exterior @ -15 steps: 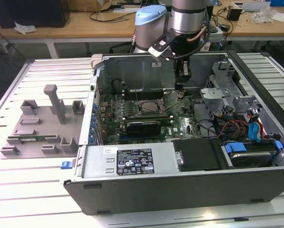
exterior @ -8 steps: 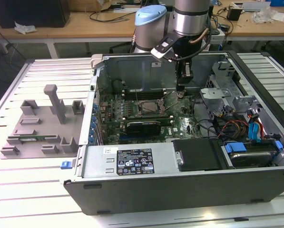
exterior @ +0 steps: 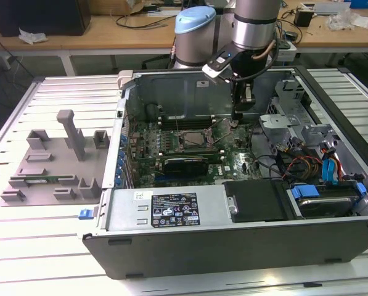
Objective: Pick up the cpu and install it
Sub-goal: 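Close the cpu cover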
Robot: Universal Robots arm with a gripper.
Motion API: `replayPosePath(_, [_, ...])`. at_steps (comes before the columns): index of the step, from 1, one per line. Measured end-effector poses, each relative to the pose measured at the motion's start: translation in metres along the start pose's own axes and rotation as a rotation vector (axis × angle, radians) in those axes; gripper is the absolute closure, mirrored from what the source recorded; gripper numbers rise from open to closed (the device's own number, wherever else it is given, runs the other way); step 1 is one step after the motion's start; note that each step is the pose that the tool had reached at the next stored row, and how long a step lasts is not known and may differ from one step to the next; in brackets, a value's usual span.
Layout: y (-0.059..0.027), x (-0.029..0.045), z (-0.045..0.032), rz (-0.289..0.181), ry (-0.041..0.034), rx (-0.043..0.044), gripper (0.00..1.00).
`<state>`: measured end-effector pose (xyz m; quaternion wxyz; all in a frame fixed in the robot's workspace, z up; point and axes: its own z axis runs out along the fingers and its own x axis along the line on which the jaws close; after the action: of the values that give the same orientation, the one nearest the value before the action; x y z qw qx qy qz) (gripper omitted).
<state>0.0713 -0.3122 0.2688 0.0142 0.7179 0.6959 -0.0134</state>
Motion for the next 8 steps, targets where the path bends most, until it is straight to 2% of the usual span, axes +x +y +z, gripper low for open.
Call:
replayPosePath(1, [0.0008,0.0,0.0002,0.0,-0.0001,0.001,0.89])
replayPosePath(4, [0.007,0.0003,0.0033,-0.001,-0.0005,0.0131,0.89])
replayPosePath(8, [0.0093,0.0006,0.0094,-0.001,-0.0008,0.02,0.89])
